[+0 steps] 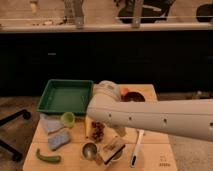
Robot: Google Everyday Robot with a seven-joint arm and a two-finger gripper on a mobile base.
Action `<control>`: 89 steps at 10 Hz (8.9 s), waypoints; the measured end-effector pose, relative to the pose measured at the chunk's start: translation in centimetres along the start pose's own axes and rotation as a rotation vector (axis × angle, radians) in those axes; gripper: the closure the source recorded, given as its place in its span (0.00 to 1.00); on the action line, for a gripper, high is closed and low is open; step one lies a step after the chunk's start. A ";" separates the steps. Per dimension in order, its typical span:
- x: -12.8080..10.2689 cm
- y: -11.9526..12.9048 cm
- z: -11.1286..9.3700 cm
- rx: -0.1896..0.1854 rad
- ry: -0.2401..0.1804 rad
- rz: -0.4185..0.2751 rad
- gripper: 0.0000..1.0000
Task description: Wipe table surface with sponge
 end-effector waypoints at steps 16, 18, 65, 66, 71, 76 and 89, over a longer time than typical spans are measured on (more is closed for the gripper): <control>-18.5 -4.9 0.2 -0.071 -0.093 -0.389 0.20; -18.3 -4.8 0.3 -0.072 -0.092 -0.386 0.20; -30.6 -14.5 10.3 -0.056 -0.259 -0.010 0.20; -30.7 -14.5 10.7 -0.061 -0.263 -0.011 0.20; -30.1 -13.7 11.7 -0.070 -0.271 -0.009 0.20; -30.0 -12.5 12.6 -0.054 -0.270 -0.021 0.52; -28.7 -12.0 13.0 -0.046 -0.250 -0.029 1.00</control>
